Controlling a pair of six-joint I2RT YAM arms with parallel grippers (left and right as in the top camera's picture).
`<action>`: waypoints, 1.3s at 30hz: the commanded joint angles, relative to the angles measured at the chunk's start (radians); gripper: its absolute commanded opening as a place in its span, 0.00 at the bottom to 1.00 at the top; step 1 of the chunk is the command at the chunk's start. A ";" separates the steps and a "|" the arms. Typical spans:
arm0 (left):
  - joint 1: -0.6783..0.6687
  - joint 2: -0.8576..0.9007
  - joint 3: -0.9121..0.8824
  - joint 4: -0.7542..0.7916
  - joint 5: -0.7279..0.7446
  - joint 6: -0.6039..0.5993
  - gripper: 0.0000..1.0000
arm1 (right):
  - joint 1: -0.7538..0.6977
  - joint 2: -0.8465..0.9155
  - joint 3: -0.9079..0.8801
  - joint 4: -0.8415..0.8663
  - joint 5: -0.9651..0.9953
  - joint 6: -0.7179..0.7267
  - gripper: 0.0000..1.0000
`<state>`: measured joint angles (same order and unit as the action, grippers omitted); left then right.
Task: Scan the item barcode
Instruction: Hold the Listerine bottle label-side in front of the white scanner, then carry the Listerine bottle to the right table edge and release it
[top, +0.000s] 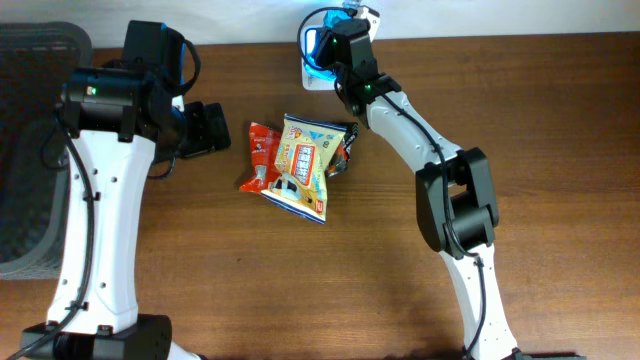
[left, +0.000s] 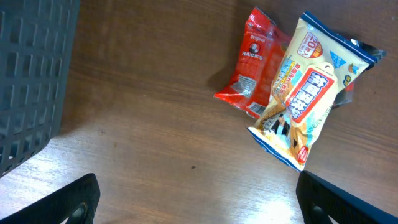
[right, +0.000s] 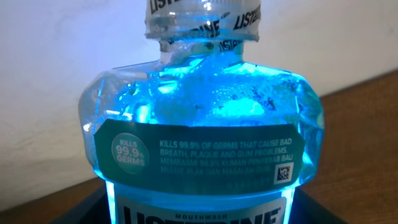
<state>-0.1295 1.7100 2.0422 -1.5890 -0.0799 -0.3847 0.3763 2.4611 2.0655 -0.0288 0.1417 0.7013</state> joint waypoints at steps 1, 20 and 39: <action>0.001 -0.004 0.006 0.001 -0.011 0.012 0.99 | -0.006 -0.002 0.032 0.017 -0.003 0.041 0.60; 0.002 -0.004 0.006 0.001 -0.011 0.012 0.99 | -0.306 -0.236 0.061 -0.339 -0.019 0.033 0.58; 0.000 -0.004 0.006 0.001 -0.011 0.012 0.99 | -1.089 -0.203 -0.109 -0.829 0.008 0.033 0.61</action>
<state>-0.1295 1.7100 2.0422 -1.5887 -0.0799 -0.3843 -0.6876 2.2623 1.9671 -0.8928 0.1413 0.7334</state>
